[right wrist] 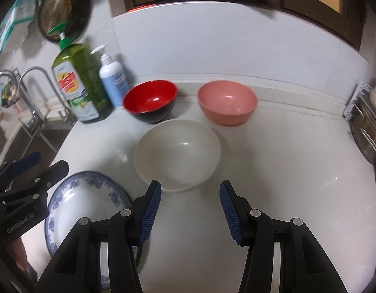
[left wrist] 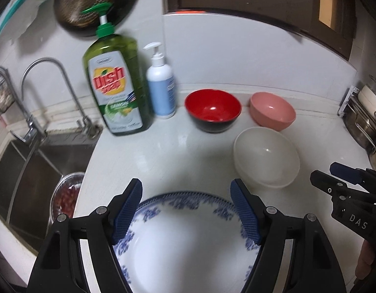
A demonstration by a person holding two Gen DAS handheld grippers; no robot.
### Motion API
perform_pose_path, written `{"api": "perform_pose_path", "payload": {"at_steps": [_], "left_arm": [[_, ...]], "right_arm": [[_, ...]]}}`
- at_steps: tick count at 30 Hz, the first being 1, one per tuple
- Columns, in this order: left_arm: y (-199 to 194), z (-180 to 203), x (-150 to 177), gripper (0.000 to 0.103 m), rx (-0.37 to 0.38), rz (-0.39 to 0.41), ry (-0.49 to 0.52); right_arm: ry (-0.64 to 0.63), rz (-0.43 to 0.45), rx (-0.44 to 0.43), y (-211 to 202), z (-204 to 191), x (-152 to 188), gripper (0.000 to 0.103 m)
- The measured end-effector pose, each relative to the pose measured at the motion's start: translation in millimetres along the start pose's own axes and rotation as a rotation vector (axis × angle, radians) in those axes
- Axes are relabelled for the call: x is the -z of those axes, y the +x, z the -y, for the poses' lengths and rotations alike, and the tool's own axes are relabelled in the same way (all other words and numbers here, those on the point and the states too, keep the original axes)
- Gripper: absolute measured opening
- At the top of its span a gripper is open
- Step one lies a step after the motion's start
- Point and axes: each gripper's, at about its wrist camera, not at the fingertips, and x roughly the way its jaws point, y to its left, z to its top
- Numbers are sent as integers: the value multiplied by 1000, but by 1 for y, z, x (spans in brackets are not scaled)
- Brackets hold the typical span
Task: Organize plates and bowls
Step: 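Move both grippers to the rim of the white bowl, then close both grippers together on the white bowl's rim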
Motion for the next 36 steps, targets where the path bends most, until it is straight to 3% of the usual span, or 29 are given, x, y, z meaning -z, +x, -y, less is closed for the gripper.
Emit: {"api": "perform_pose_path", "payload": {"at_steps": [9,23,31,36], "left_arm": [[28,24,-22,74,19,-17,38],[99,48,-35,70,71,-154,58],[128,57,-39,61,84,-218,67],[142,61,-39,51,104,-258,60]], "right_arm": [[54,-12,7,17,26,-11,51],[106,-99,-7,70,47,-22,50],[135,-160,-41,97,52,-25,39],[135,-195,-57,106,52,-26,25]]}}
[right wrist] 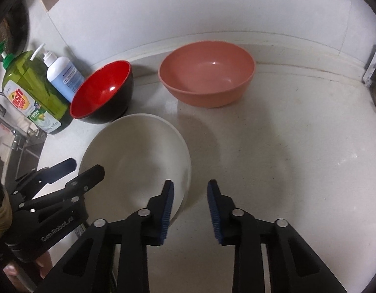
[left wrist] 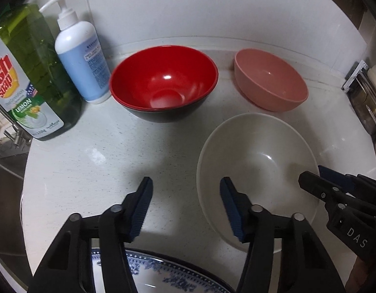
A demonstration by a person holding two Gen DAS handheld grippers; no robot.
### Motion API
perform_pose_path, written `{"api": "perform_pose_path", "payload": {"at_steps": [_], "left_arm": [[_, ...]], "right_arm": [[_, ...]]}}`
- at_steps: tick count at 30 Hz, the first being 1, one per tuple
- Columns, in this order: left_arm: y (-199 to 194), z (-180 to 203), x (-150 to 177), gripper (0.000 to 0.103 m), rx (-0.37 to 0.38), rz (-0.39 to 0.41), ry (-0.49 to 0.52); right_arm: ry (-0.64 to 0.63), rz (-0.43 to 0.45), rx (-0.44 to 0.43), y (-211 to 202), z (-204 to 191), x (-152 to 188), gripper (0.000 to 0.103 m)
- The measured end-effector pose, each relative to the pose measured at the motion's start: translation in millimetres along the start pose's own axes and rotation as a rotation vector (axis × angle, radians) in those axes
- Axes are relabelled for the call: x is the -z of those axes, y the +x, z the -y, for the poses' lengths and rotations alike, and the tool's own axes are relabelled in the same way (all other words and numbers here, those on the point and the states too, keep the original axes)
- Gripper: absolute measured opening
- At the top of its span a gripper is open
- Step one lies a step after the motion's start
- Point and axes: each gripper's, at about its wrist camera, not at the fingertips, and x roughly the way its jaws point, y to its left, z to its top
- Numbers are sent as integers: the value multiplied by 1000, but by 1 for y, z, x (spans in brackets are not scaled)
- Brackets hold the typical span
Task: Organize plates and bowls
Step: 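Close both grippers together on the white bowl's rim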
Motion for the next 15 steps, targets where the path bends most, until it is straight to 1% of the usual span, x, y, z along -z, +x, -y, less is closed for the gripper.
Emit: {"api": "perform_pose_path", "payload": {"at_steps": [1,2,4,5,6,7,9,12,15], "left_arm": [[2,1,0,47,5,-6,-1],[4,1,-1,45,16,-16,-3],[8,3,-2,36,29,-30,-6],[10,3,-2,33,34,-37,-8],[12,4,-2,27,37,-48,-10],[13,3,-2,25,44,-52,-11],[13,3,-2,20,61,-57,-17],[10,8,-1,12,52,-50,-7],[7,12,1,12,48,-49,-1]], "right_arm": [[-1,-4,-1,1,-1,-1,24],[-3,-7,-3,2,-1,-1,21],[-8,-13,-5,4,-2,-2,18],[-9,-15,-9,4,-2,-2,16],[-9,-15,-11,4,-3,-3,14],[-13,-16,-9,4,-4,-3,14],[-13,-11,-5,4,-5,-4,12],[-10,-10,-11,2,-6,-5,12],[-4,-4,-8,-2,-6,-4,11]]}}
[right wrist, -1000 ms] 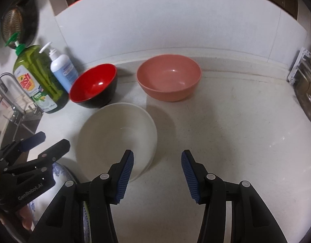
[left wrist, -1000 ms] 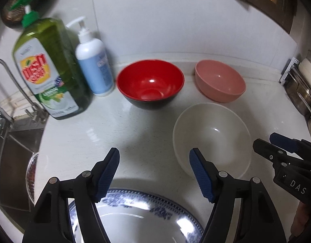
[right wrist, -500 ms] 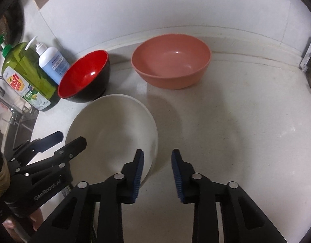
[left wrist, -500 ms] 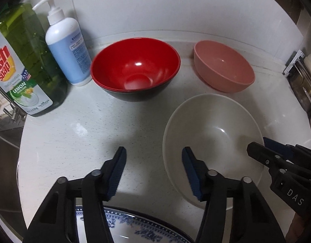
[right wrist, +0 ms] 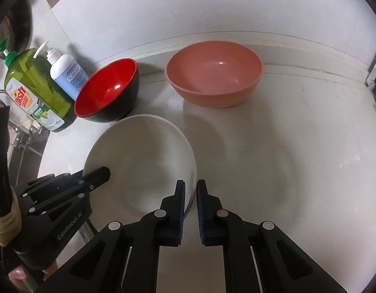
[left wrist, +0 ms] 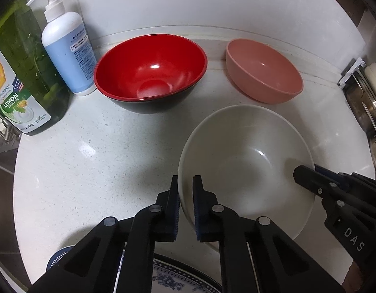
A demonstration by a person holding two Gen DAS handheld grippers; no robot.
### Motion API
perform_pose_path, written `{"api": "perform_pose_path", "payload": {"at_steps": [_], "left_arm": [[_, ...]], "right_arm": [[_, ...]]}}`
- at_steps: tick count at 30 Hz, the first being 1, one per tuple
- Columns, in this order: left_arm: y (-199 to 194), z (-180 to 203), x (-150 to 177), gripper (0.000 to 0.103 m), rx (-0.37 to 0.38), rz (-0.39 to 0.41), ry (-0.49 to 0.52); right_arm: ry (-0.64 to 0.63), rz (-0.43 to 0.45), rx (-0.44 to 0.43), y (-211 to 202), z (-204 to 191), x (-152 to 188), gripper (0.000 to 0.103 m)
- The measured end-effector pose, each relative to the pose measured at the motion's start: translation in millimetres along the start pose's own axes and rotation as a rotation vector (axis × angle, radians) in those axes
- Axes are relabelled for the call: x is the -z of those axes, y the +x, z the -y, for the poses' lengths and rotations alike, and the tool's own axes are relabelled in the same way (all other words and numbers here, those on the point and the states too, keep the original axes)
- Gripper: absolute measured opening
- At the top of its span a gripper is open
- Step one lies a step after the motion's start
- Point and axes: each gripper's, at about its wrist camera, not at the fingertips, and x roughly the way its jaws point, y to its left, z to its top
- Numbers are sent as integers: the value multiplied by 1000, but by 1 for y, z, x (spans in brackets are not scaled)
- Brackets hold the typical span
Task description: Organize plates and bowls
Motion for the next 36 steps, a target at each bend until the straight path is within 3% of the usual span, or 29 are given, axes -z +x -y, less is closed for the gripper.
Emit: {"api": "perform_pose_path", "payload": {"at_steps": [21,36], "left_arm": [[-78,39,37,12,84,86,43],[-78,95,78,12,134,37,141]], "right_arm": [[46,83,17,-78,26,43,11],[109,40,74,-103,72,98,11]]}}
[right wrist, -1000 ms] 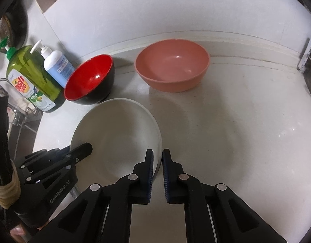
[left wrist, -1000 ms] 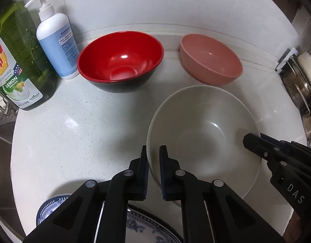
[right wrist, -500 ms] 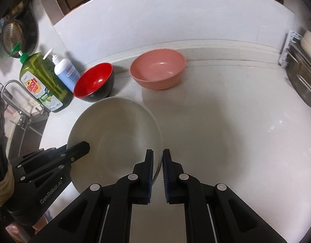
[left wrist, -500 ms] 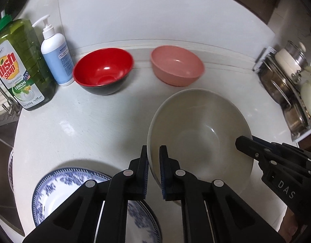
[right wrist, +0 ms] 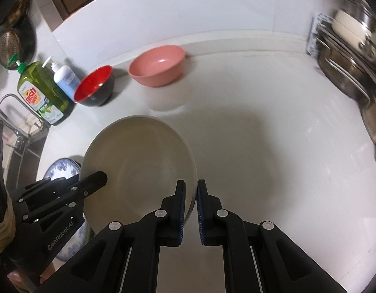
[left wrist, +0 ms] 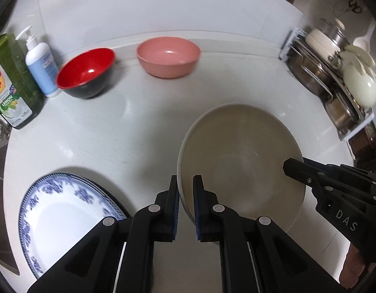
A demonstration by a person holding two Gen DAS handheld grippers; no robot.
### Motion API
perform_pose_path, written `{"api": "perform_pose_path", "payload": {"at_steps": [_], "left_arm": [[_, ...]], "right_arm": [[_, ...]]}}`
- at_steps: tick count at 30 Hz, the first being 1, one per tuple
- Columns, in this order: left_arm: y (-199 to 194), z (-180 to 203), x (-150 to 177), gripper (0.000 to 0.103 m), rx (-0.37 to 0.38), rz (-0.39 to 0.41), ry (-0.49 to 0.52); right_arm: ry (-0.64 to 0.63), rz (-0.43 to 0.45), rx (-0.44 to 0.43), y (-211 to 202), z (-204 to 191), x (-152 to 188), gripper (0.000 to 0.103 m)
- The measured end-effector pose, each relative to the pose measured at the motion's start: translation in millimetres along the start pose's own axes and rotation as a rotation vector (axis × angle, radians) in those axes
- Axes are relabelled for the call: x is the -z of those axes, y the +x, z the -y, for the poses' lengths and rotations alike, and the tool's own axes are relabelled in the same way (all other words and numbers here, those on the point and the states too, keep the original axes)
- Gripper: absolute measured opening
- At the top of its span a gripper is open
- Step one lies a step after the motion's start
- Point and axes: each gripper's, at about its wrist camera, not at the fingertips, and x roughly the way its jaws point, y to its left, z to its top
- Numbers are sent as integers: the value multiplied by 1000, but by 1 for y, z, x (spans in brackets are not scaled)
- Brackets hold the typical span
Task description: Organize plates and bowls
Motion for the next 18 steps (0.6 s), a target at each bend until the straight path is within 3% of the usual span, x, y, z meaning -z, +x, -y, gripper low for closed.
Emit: {"api": "perform_pose_path", "payload": {"at_steps": [18], "left_arm": [[27,43,24,12,28,-99,14]], "right_arm": [[59,-77,37,7,46,29,11]]}}
